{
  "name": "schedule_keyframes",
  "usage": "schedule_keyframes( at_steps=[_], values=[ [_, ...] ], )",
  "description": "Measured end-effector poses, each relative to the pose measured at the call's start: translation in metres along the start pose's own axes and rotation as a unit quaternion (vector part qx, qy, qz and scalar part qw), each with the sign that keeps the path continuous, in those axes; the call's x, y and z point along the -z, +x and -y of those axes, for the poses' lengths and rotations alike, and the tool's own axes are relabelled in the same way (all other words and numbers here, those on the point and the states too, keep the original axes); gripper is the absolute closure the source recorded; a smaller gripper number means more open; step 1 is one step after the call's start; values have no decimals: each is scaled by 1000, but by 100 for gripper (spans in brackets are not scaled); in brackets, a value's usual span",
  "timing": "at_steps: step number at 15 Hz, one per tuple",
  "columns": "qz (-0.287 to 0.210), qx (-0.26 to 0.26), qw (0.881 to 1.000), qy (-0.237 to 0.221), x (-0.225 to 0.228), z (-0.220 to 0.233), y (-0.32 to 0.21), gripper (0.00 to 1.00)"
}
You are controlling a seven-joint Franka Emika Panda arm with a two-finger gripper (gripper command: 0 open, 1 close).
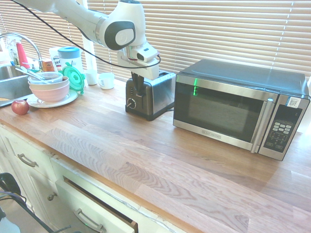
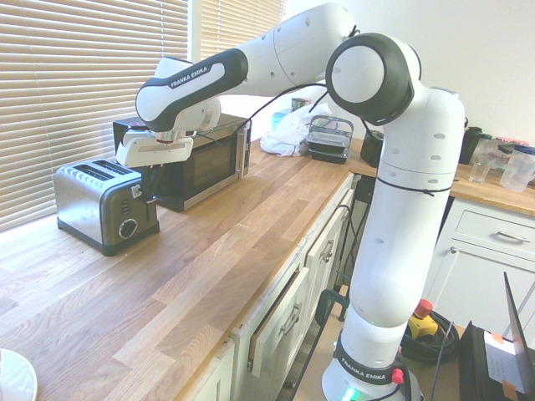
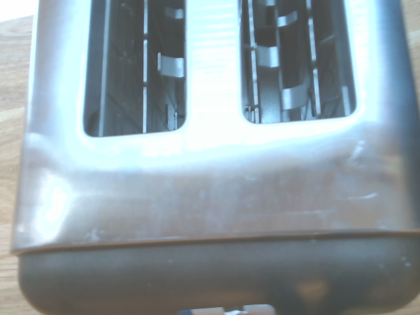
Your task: Press the toaster
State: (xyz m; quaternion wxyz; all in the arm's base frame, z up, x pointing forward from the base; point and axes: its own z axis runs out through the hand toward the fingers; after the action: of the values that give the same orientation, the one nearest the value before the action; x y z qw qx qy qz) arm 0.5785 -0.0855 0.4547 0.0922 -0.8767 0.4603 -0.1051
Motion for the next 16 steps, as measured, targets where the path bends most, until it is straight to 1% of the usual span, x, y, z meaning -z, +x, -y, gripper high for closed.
schedule_keyframes(
  at_steps=[4, 9, 16],
  values=[
    [3, -1, 1000, -3, -1, -1, 0, 100],
    [19, -9, 1000, -13, -26, -5, 4, 100],
    [27, -9, 999, -20, -41, -12, 9, 100]
  ],
)
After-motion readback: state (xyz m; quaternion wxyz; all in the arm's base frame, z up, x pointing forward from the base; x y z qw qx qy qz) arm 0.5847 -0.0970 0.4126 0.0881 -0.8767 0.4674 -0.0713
